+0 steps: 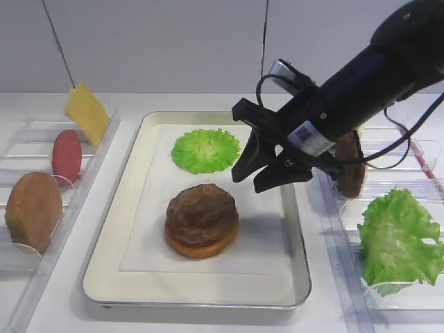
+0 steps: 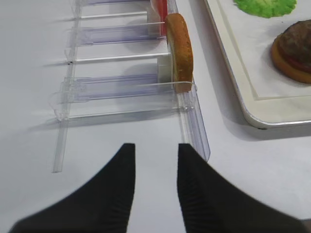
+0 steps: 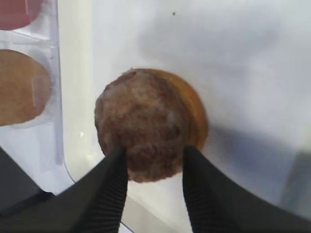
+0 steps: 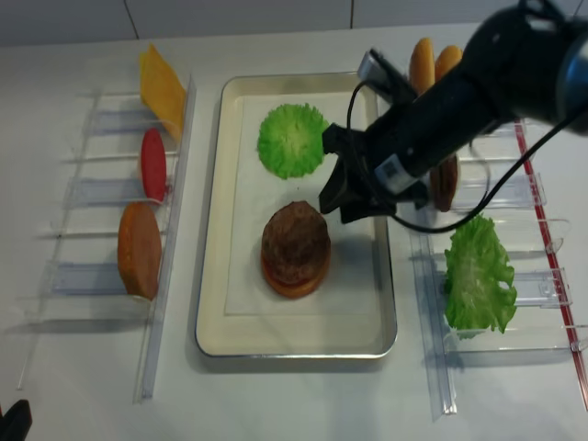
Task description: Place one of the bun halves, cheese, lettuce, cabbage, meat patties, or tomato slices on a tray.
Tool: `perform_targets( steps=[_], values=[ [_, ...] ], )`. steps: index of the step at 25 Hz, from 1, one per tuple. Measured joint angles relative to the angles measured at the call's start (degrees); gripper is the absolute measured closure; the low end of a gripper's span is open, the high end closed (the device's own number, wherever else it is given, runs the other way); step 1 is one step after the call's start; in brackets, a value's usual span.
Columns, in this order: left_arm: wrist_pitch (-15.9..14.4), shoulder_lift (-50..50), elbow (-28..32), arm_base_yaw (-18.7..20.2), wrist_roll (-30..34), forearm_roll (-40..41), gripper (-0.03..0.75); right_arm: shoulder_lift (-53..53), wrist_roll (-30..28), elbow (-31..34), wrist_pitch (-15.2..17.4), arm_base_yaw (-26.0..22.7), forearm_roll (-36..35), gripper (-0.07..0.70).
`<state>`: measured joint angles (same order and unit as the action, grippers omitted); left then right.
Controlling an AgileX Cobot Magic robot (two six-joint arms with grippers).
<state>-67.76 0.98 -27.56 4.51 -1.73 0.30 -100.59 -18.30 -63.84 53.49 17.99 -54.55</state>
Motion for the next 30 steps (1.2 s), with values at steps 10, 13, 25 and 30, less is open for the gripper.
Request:
perform_targets(
  steps=[10,13,25,30],
  values=[
    [0.0,0.0,0.0,0.0,0.0,0.0,0.516,10.24,17.39,-7.68,10.89,2.98,25.49,0.332],
    [0.0,0.0,0.0,0.0,0.0,0.0,0.516,13.48,23.21,-8.27,14.73,5.63,34.02,0.332],
    [0.0,0.0,0.0,0.0,0.0,0.0,0.516,34.06,30.73,-7.01,17.67,7.74,49.94,0.332],
    [0.0,0.0,0.0,0.0,0.0,0.0,0.516,44.62,29.72,-0.78,18.3,7.74,53.69,0.333]
  ],
)
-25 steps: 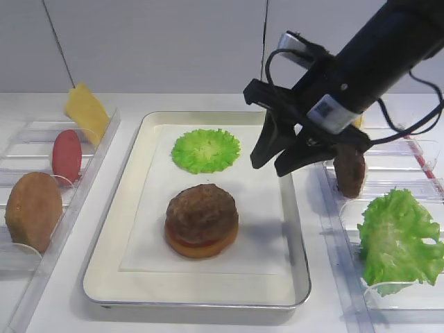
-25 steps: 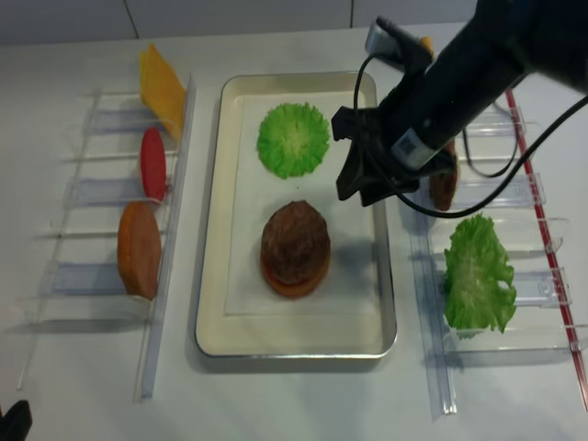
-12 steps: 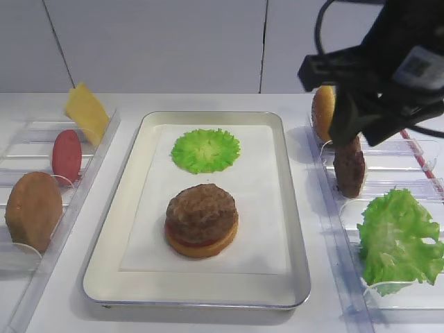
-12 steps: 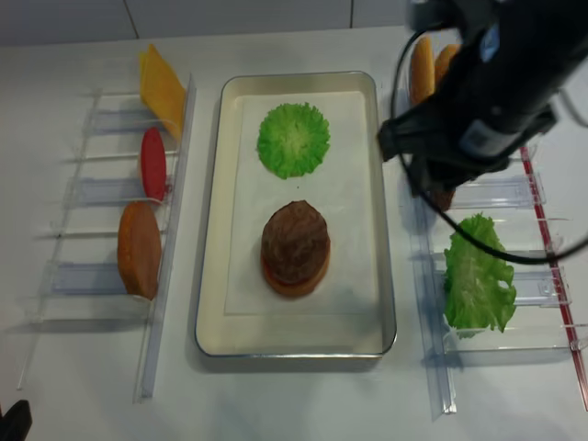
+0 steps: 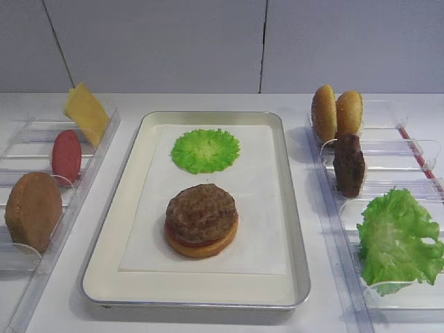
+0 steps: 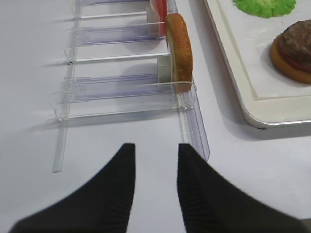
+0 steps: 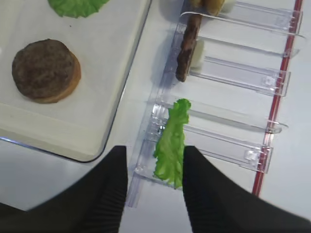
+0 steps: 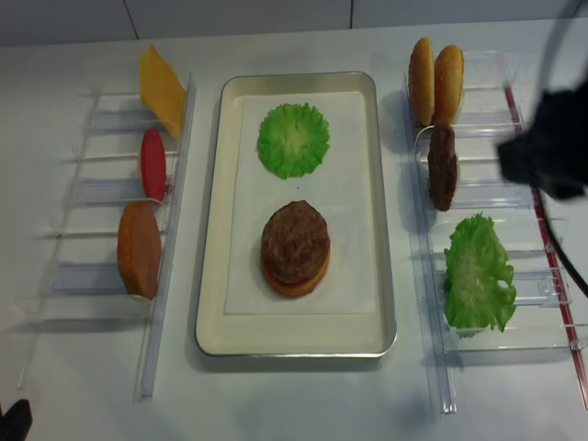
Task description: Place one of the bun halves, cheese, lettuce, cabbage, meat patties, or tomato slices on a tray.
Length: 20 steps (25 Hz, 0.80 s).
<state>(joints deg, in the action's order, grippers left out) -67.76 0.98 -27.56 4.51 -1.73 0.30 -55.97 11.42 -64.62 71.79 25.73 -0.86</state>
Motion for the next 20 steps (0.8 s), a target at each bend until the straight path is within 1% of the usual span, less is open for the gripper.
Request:
perform_targets(
  steps=[6,12,16,20],
  values=[
    [0.0,0.0,0.0,0.0,0.0,0.0,0.516,13.19,-3.1,7.99,0.35,0.0,0.86,0.333],
    [0.0,0.0,0.0,0.0,0.0,0.0,0.516,29.93,-5.25,17.15,0.91,0.0,2.3,0.333],
    [0.0,0.0,0.0,0.0,0.0,0.0,0.516,40.4,-7.06,21.42,1.14,0.0,3.3,0.333],
    [0.0,0.0,0.0,0.0,0.0,0.0,0.516,48.28,-7.84,25.78,1.5,0.0,3.68,0.333]
  ],
)
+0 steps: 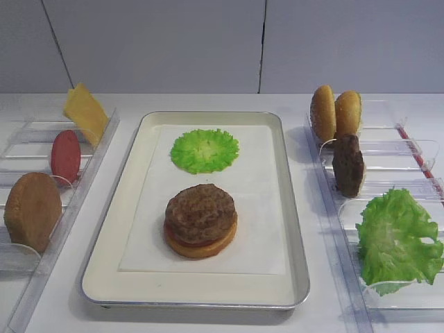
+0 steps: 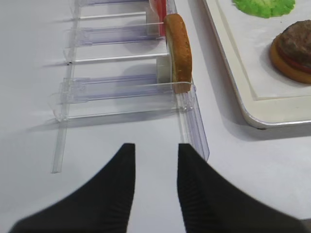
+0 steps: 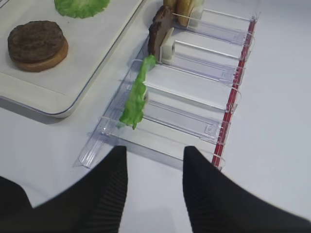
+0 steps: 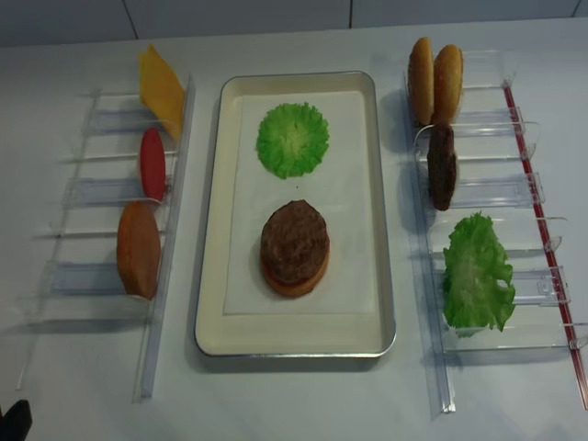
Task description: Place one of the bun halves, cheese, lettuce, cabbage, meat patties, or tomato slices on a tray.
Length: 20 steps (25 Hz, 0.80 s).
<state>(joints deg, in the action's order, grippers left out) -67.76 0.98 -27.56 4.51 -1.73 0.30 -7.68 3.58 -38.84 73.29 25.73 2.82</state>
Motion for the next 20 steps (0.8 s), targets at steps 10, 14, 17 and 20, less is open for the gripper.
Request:
perform_targets(
  steps=[10,14,17,20],
  values=[
    [0.0,0.0,0.0,0.0,0.0,0.22,0.516,8.71,-2.92,6.65,-1.76,-14.02,-2.04,0.333],
    [0.0,0.0,0.0,0.0,0.0,0.22,0.516,8.81,-6.63,8.95,-3.31,-22.66,-5.96,0.333],
    [0.0,0.0,0.0,0.0,0.0,0.22,0.516,8.81,-10.71,9.42,-4.43,-28.61,-8.76,0.333],
    [0.0,0.0,0.0,0.0,0.0,0.22,0.516,8.81,-12.37,10.29,-6.2,-32.4,-10.7,0.333]
  ],
)
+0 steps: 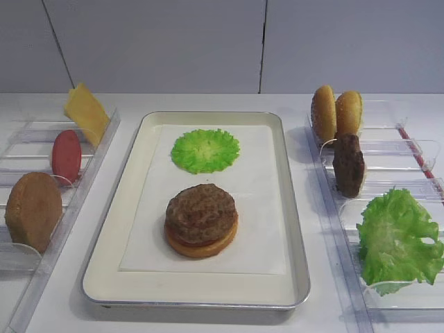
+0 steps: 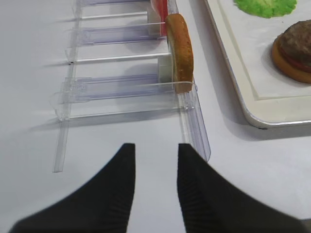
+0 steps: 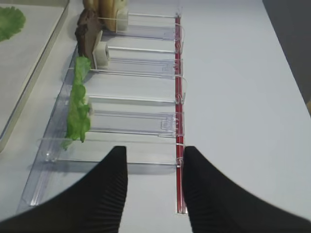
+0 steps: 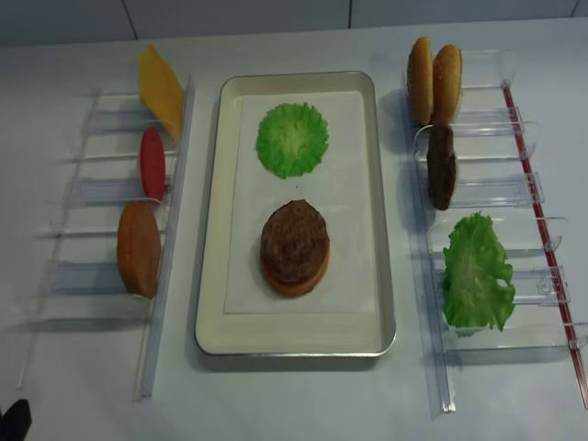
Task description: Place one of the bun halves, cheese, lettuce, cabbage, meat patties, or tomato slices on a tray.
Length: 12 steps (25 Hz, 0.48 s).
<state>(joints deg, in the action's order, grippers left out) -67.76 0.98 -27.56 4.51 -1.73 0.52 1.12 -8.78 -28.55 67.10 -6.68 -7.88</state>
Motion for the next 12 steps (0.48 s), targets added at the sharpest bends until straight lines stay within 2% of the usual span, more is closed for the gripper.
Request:
perform_targets(
  steps=[3,12],
  values=[
    [0.0,0.0,0.0,0.0,0.0,0.0,0.516,0.0,-0.12,0.4,-0.84,-1.73,-0.59,0.333],
    [0.0,0.0,0.0,0.0,0.0,0.0,0.516,0.0,-0.35,1.03,-1.68,-1.89,-0.91,0.333]
  ],
)
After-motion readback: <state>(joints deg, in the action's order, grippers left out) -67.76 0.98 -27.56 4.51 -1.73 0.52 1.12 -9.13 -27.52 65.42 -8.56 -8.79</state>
